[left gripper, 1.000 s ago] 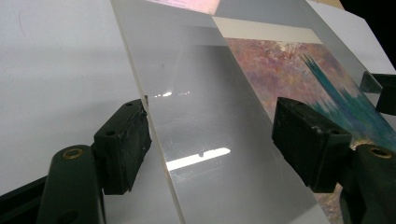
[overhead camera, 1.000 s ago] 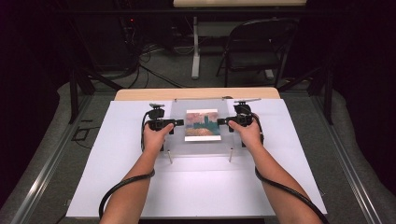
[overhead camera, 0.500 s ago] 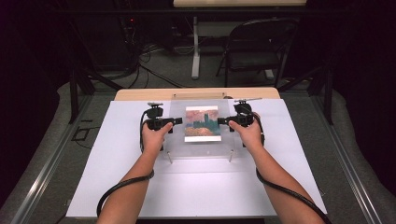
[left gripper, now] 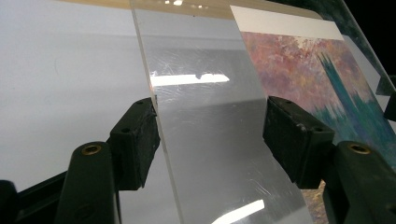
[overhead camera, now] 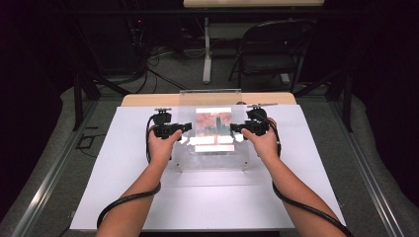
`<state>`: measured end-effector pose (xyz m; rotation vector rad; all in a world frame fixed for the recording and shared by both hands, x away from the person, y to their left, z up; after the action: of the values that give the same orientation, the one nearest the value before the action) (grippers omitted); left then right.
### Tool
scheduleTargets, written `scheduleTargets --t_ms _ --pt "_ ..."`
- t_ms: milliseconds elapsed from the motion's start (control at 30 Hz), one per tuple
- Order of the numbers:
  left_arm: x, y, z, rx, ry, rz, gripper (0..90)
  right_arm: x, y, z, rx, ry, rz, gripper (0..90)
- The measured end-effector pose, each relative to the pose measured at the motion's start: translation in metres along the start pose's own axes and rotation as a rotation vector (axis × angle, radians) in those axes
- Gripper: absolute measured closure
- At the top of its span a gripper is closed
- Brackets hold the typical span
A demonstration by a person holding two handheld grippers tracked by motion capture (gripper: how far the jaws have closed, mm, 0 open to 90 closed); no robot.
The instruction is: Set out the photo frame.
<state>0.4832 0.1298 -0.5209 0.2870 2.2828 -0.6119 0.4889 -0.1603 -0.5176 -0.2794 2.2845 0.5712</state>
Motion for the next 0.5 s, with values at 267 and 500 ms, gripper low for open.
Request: scheduleTargets --t_ms 267,500 --pt "0.000 -0.007 -0.013 -0.013 -0.026 0.019 37.6 0.000 0.009 -0.011 0.027 -0.030 -0.030 29.7" --pt "0.001 -0.011 -0.022 -0.015 -0.045 0.028 40.2 0.001 0.015 -0.019 0.041 -0.053 -0.056 30.1"
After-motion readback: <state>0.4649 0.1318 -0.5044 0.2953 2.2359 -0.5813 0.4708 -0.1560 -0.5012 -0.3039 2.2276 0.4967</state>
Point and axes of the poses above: each handheld gripper's, and its own axes: z roughly forward along the jaws, x roughly out of its underside, y roughly to its left, the point moved 3 cm from there along z, roughly forward along the jaws, and after that the axes turned 4 degrees about z, right-handed, at the moved point
